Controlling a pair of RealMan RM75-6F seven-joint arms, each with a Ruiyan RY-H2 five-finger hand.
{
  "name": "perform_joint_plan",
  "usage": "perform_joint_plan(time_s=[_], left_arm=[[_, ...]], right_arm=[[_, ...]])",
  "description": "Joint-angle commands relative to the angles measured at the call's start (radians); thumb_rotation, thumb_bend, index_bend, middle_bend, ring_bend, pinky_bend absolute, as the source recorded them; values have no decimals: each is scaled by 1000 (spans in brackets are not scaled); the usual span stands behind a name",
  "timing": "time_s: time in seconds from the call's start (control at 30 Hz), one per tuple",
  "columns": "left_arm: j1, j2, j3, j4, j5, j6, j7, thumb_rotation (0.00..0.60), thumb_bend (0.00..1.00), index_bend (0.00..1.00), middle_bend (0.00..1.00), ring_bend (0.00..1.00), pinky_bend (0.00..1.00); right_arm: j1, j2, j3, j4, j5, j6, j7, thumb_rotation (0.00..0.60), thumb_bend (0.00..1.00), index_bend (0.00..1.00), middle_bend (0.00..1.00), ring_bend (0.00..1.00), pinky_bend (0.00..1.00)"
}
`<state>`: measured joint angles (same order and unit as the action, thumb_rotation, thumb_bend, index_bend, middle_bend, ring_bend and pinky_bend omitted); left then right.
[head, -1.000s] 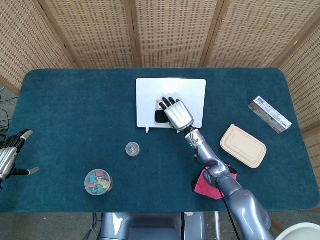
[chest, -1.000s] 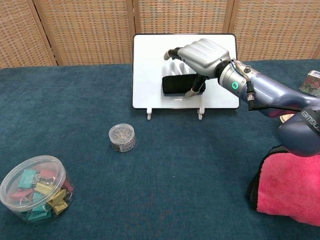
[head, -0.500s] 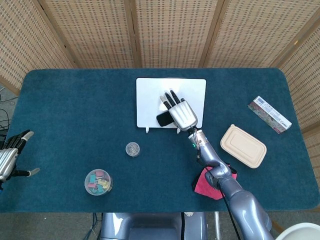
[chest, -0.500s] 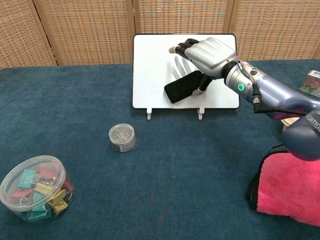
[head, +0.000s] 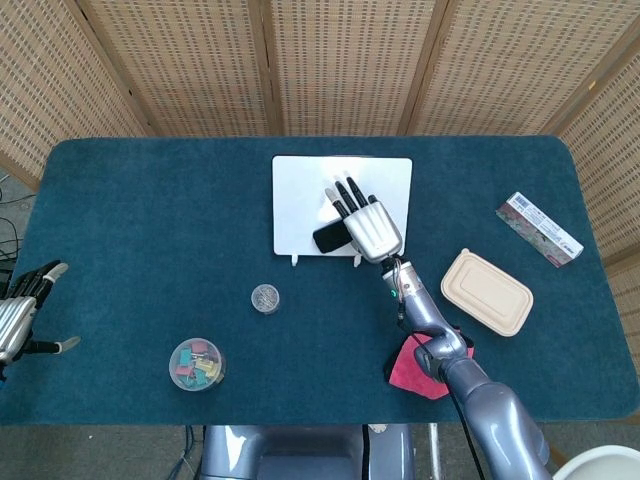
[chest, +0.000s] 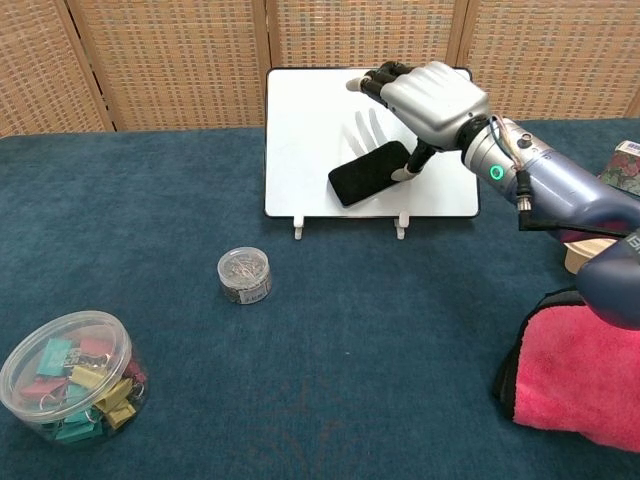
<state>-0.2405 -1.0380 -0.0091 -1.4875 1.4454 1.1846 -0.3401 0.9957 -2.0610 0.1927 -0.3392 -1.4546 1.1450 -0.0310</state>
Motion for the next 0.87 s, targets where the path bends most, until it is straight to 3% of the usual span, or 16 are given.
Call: perform_joint_plan(time_s=[0.03, 0.13, 0.3, 0.47, 0.6, 0.73, 0.87], left_arm=[[3, 2, 2, -2, 6, 8, -4, 600, 0, 0, 0, 0, 0], [7, 7, 5, -7, 20, 21, -10, 600, 0, 0, 0, 0, 0], [16, 10, 9, -7, 34, 44, -18, 600, 0, 0, 0, 0, 0], [28, 4, 2, -1, 18, 64, 2, 600, 0, 0, 0, 0, 0], [45, -12, -14, 3, -10, 102, 55, 600, 0, 0, 0, 0, 0], [69, -40, -39, -1, -27, 179, 134, 600, 0, 0, 0, 0, 0], [85, -46, -31, -8, 9, 223, 137, 600, 0, 0, 0, 0, 0]], right_arm=[[-60, 92, -11, -141, -15, 102, -6, 600, 0, 61, 97, 72, 522], [-128, 226, -33, -359, -33, 157, -10, 600, 0, 61, 88, 77, 464], [-273, 539, -102, -830, -41, 203, -65, 600, 0, 11, 1, 6, 193], [-402, 733, -162, -1094, -27, 268, -75, 600, 0, 0, 0, 0, 76], [-513, 796, -206, -1165, -31, 363, -39, 600, 0, 0, 0, 0, 6], [-637, 794, -250, -1134, -43, 480, -25, 600, 0, 0, 0, 0, 0], [-721, 779, -271, -1080, -49, 551, 10, 600, 0, 0, 0, 0, 0]])
